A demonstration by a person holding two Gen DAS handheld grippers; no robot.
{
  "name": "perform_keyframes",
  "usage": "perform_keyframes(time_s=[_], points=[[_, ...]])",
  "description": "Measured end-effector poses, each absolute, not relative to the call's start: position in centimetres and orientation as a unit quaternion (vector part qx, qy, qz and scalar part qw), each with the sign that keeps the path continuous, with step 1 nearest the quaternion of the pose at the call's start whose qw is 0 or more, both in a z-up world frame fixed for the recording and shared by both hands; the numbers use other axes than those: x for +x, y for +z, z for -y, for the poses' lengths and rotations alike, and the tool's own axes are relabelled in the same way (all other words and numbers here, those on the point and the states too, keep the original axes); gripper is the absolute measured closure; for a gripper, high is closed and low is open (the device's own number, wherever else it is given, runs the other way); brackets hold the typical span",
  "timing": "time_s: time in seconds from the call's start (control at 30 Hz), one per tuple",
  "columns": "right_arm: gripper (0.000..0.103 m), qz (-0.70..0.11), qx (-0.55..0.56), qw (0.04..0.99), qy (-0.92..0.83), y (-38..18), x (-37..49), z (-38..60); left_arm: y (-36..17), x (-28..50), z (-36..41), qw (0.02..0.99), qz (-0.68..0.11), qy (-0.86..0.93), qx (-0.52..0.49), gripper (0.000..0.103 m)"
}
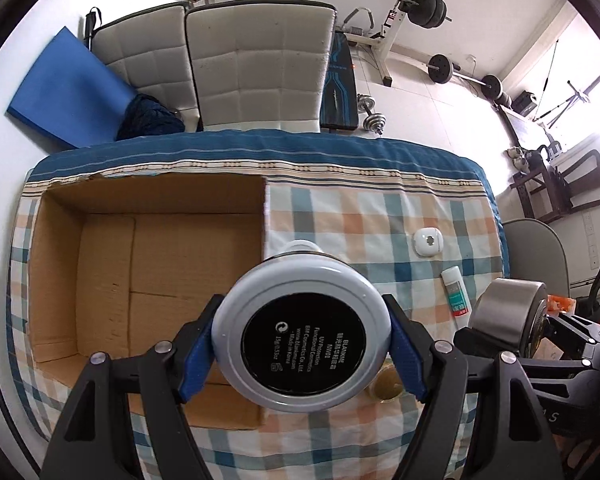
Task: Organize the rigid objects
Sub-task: 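Carry both containers into the cardboard box and open both grippers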
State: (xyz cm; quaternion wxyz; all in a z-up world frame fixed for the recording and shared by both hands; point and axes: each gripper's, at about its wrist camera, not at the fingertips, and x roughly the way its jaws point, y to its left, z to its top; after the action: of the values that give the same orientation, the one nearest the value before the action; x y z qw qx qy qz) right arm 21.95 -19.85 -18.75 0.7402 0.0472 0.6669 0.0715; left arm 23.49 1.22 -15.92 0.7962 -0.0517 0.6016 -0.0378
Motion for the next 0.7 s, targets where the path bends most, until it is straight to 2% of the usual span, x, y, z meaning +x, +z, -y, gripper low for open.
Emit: perform_keyframes(time_s=[0.3, 0.47, 0.7], points=[[0.030, -0.663, 0.057, 0.739, 0.103, -17.7, 23.6, 4.4, -18.0, 24.7, -14.9, 0.777, -0.626, -0.021, -0.065, 0.029], [0.030, -0.673, 0.073, 0.729, 0.099, -20.2, 25.8, -2.8, -21.2, 27.3, -19.8, 0.758, -0.649, -0.023, -0.066, 0.029], [0.030, -0.696, 0.050, 0.712, 0.074, -25.7, 28.5, -9.1, -26.1, 30.1, -22.5, 0.729, -0.677, -0.045, -0.085, 0.029]])
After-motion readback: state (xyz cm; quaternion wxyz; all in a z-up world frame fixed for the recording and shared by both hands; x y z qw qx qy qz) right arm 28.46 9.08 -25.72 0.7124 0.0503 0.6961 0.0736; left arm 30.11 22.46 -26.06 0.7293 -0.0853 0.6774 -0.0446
